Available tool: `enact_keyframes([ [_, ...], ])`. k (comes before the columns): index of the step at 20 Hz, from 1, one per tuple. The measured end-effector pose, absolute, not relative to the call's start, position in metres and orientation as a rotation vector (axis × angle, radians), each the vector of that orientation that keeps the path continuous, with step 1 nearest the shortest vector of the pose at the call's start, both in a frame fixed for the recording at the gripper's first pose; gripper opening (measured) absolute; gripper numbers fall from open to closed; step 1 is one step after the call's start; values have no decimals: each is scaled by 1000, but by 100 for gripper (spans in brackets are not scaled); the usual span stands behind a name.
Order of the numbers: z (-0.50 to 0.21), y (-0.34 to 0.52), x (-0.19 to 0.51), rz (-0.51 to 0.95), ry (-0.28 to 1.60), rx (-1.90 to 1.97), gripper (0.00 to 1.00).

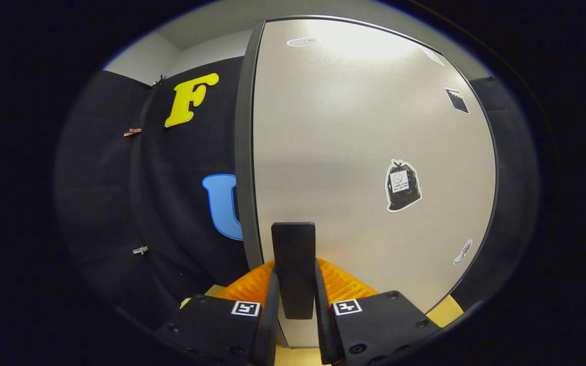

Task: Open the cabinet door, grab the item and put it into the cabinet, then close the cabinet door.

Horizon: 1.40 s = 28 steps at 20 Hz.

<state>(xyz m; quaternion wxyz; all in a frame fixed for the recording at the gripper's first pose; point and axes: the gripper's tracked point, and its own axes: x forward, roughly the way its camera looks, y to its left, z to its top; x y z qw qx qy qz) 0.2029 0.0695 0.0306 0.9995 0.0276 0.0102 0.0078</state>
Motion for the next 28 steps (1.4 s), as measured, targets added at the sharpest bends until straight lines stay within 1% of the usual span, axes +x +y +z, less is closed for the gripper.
enact_keyframes([
  [1, 30, 69, 201, 18, 21, 50, 37],
  [3, 31, 67, 201, 31, 16, 88, 31],
  [4, 32, 70, 199, 41, 13, 91, 24],
  [6, 31, 71, 199, 55, 17, 79, 18],
  [7, 33, 71, 196, 66, 15, 76, 13],
  [15, 38, 72, 167, 107, 18, 87, 13],
  [21, 36, 57, 121, 146, 28, 73, 12],
  [28, 32, 31, 75, 225, 21, 70, 12],
])
